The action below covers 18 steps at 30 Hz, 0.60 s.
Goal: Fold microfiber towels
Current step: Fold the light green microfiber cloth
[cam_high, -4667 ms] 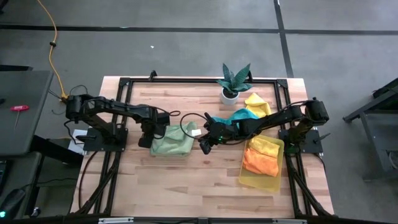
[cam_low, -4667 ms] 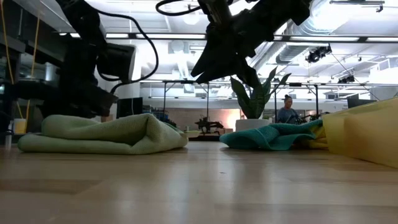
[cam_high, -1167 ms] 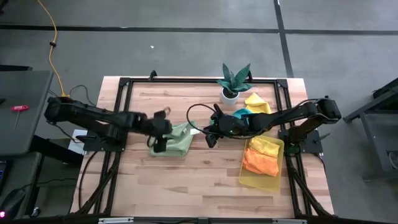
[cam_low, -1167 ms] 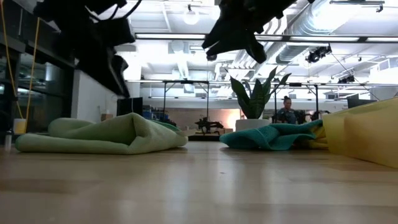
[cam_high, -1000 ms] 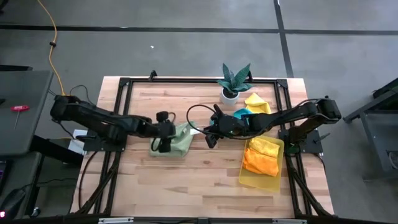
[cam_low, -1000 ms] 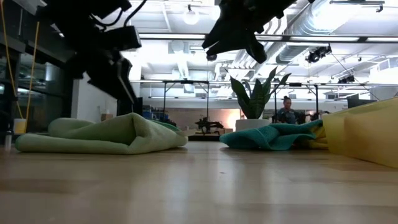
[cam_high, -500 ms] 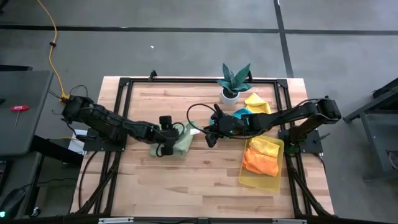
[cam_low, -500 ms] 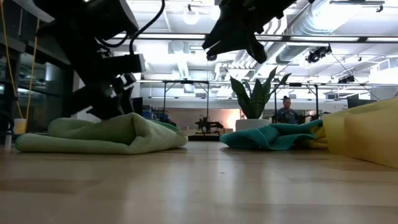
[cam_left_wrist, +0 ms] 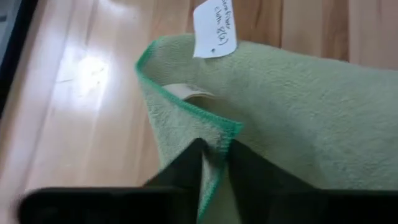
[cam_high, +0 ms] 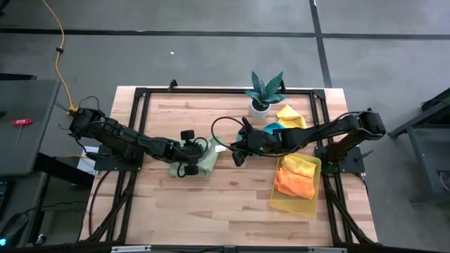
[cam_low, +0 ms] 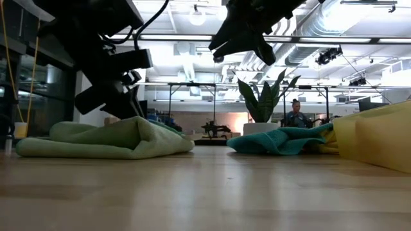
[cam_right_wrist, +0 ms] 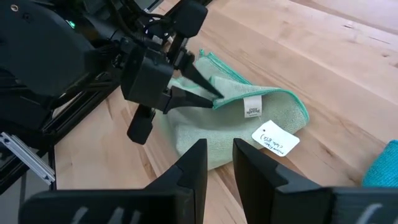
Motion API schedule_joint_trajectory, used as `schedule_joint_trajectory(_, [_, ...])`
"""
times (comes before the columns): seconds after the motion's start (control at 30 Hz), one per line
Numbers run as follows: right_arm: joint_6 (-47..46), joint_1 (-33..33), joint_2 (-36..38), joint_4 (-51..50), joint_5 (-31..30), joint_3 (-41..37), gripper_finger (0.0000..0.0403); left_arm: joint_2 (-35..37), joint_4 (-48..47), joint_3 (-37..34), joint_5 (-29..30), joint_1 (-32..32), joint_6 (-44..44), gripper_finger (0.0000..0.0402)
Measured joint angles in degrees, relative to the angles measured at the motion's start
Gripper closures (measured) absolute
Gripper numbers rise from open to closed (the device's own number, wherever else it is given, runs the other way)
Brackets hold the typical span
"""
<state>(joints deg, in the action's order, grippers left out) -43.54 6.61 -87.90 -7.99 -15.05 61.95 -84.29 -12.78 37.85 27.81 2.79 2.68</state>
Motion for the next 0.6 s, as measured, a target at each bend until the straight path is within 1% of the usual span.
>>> schedule_joint_trajectory(0.03, [0.01, 0.00, 0.00, 0.00, 0.00, 0.00, 0.0334, 0.00, 0.16, 0.01, -0.57, 0.00, 0.42, 0.0369])
schedule_joint_trajectory(0.07, [-0.03, 0.00, 0.00, 0.00, 0.00, 0.00, 0.0334, 0.00, 0.12, 0.19, -1.27, 0.00, 0.98, 0.0385])
schedule_joint_trajectory(0.1, [-0.07, 0.00, 0.00, 0.00, 0.00, 0.00, 0.0334, 0.02, -0.45, 0.74, -1.92, 0.00, 1.93, 0.0392])
schedule_joint_trajectory(0.2, [-0.07, 0.00, 0.00, 0.02, 0.00, 0.00, 0.0334, 1.28, -4.70, 4.45, -2.71, 0.03, 5.17, 0.0389])
schedule_joint_trajectory(0.33, [0.05, 0.00, 0.00, -0.02, 0.00, 0.00, 0.0334, 3.94, -11.98, 10.94, -3.93, 0.71, 11.00, 0.0398])
schedule_joint_trajectory(0.43, [0.08, 0.00, 0.00, -0.21, -0.02, 0.00, 0.0334, 6.00, -14.62, 14.66, -6.82, 1.92, 16.92, 0.0400])
schedule_joint_trajectory(0.6, [0.53, 0.02, 0.02, -0.44, -0.65, 0.00, 0.0334, 7.52, -15.25, 16.79, -10.09, 5.25, 28.08, 0.0401])
